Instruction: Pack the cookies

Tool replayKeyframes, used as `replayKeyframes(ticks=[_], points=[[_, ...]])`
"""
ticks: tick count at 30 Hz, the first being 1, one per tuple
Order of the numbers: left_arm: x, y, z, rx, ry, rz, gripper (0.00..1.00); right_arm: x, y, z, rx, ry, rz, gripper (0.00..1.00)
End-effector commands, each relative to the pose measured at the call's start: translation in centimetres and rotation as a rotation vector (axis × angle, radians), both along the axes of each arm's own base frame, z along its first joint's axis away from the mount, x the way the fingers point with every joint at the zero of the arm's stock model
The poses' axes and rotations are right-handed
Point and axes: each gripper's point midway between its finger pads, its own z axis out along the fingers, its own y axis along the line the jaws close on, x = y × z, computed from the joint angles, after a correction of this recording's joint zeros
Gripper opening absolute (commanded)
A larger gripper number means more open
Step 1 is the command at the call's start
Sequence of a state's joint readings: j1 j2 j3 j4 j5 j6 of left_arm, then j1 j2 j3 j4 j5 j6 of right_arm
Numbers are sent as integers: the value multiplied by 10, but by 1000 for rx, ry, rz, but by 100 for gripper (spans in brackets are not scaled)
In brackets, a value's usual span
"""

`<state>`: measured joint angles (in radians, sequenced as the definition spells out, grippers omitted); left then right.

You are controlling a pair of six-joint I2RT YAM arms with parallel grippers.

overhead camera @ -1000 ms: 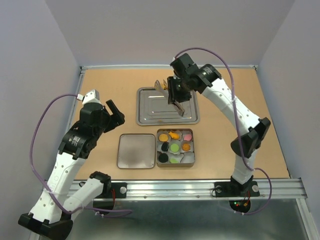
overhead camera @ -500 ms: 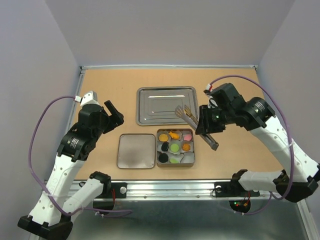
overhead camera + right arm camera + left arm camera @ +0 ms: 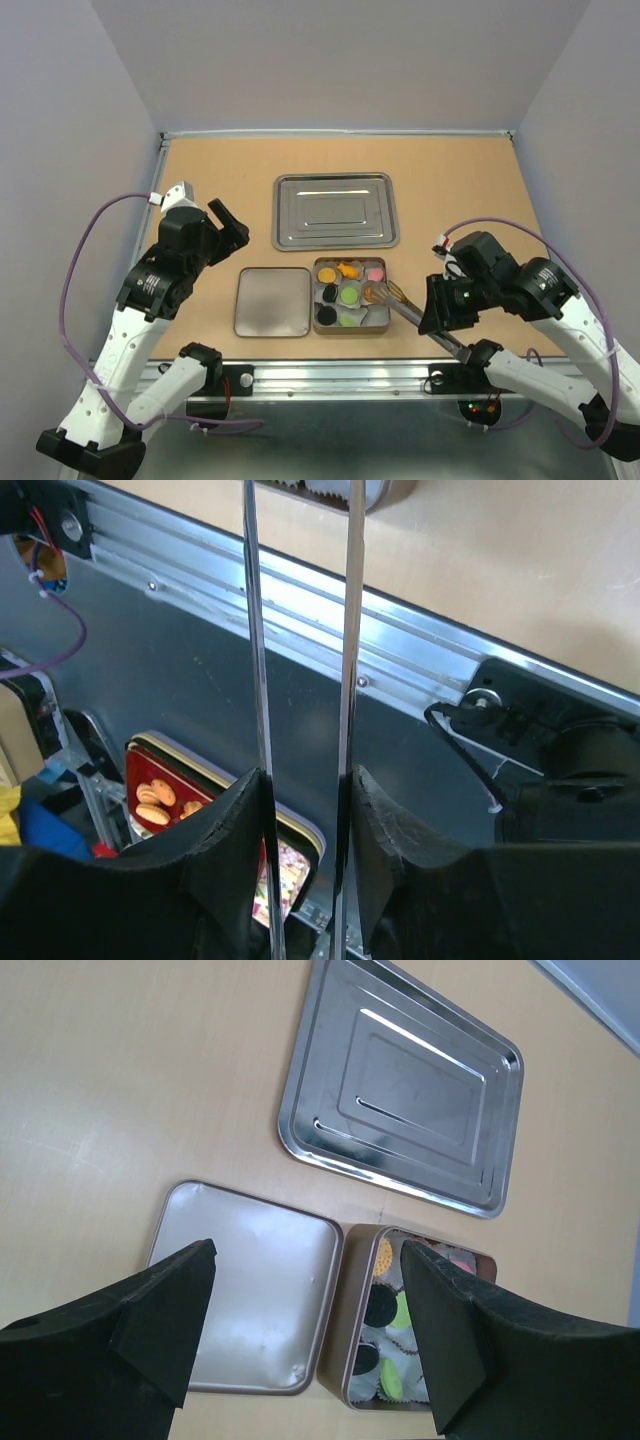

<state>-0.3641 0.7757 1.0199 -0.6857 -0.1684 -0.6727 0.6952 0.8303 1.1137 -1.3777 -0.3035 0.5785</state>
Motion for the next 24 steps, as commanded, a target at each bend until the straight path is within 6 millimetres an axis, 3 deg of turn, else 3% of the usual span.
replayKeyframes(ticks=[1,14,24], points=[[-2,2,3,-33,-24,25,86,-18,-1,-8,28,63,11,33],[-11,4,1,-53,-17,35,86,-30,-10,-36,-15,109,41,34],[-10,4,-1,-49,-12,37,86,-25,-8,-36,-22,104,48,46]])
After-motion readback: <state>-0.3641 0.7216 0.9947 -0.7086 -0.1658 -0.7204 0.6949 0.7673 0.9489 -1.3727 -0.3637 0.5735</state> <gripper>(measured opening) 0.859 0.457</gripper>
